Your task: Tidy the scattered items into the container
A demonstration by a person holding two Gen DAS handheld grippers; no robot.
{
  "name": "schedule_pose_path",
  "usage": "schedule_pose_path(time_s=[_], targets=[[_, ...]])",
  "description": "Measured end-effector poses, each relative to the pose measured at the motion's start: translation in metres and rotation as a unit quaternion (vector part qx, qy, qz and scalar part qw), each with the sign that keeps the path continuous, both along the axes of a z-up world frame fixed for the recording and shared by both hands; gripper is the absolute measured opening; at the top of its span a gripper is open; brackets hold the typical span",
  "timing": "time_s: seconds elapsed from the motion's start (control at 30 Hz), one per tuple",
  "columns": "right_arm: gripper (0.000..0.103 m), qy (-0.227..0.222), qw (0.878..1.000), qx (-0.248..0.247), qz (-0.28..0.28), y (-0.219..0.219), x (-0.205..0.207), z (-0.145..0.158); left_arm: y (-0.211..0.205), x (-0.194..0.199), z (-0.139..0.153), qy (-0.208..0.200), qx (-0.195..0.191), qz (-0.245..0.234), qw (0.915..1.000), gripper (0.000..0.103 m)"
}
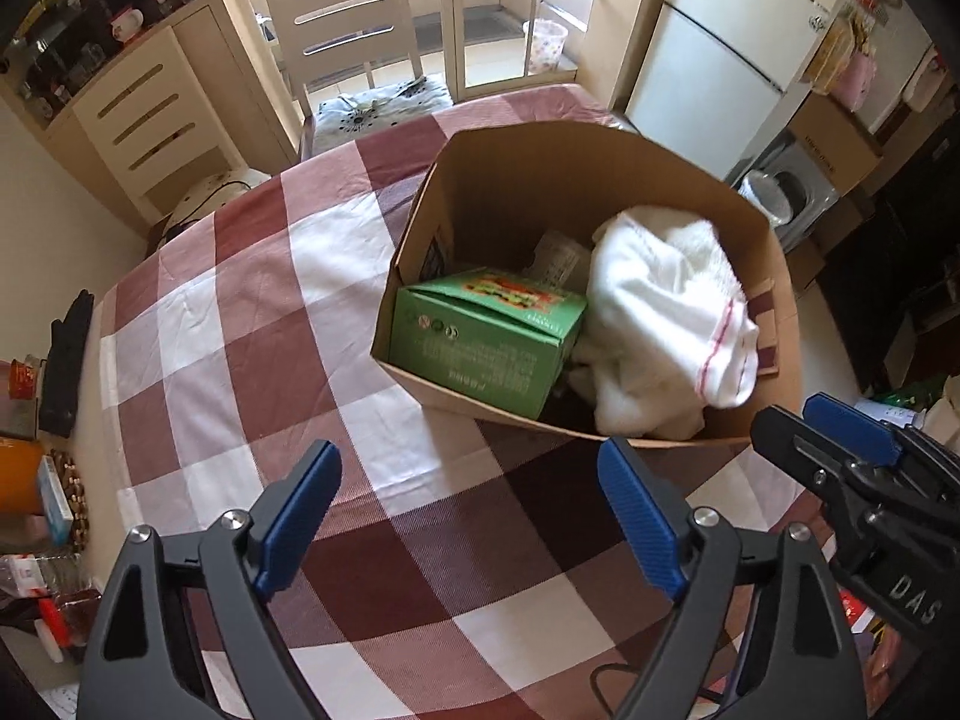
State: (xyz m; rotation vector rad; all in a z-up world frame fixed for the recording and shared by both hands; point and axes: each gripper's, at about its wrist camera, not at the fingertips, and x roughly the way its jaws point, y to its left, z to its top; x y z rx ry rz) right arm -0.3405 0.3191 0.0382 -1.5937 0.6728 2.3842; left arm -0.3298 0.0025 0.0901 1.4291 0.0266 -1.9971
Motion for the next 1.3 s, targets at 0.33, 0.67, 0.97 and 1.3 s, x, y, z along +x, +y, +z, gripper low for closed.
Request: schedule_pose_path(time_s=[0.33,0.67,0.97,1.3], targets=[[0.054,-0.008,1.000,0.016,-0.002,-0.003,-0.002,-0.003,-0.001,-0.011,-0.009,-0.019,-0.011,0.000,0.9998,0.089],[0.054,-0.014,0.999,0.036,-0.006,-0.003,-0.006,-0.004,-0.006,-0.020,-0.016,-0.022,-0.008,-0.004,0.9997,0.089],[0.054,-0.015,0.999,0.038,-0.004,-0.003,-0.010,-0.004,-0.010,-0.022,-0.015,-0.019,-0.014,0.000,0.9997,0.089],[0.054,-0.011,0.999,0.042,-0.003,-0.004,-0.011,-0.001,-0.010,-0.021,-0.013,-0.011,-0.010,0.000,0.9999,0.088]])
